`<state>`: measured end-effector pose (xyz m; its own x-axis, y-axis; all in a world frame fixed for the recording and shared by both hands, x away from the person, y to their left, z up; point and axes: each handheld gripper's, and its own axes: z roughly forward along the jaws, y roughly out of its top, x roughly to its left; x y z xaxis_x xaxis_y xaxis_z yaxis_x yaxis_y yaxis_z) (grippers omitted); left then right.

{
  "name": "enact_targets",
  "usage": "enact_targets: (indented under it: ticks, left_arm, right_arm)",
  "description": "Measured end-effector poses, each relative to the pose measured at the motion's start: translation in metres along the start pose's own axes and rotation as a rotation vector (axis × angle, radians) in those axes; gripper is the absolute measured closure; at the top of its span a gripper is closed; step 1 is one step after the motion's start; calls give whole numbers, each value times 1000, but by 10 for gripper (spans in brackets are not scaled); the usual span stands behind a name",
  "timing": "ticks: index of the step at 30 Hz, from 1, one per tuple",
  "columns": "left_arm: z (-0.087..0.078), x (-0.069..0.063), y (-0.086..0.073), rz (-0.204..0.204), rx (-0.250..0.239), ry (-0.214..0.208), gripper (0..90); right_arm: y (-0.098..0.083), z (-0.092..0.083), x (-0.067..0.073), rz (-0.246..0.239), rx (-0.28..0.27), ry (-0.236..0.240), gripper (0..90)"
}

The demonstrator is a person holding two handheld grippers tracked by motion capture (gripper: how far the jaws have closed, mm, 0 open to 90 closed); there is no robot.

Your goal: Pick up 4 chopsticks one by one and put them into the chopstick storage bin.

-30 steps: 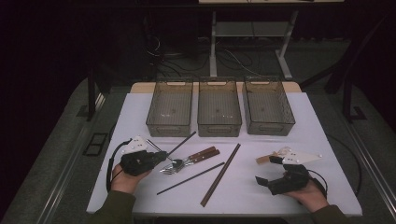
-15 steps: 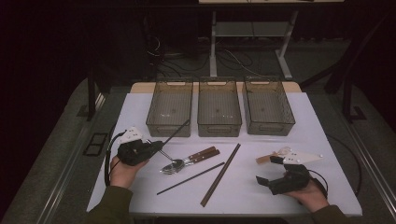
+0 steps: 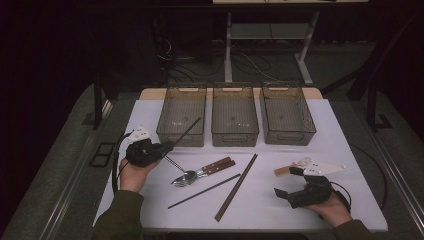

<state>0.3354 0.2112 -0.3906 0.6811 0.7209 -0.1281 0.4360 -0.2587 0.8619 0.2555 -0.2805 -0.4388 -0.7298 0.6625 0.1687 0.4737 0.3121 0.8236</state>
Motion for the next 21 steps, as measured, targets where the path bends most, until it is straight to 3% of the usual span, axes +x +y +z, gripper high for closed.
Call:
enact_targets:
  ticks: [21]
  left_arm:
    - [28,16,35,-11,10,35,856]
  right_arm:
    - [0,-1,1,9,-9,4,24]
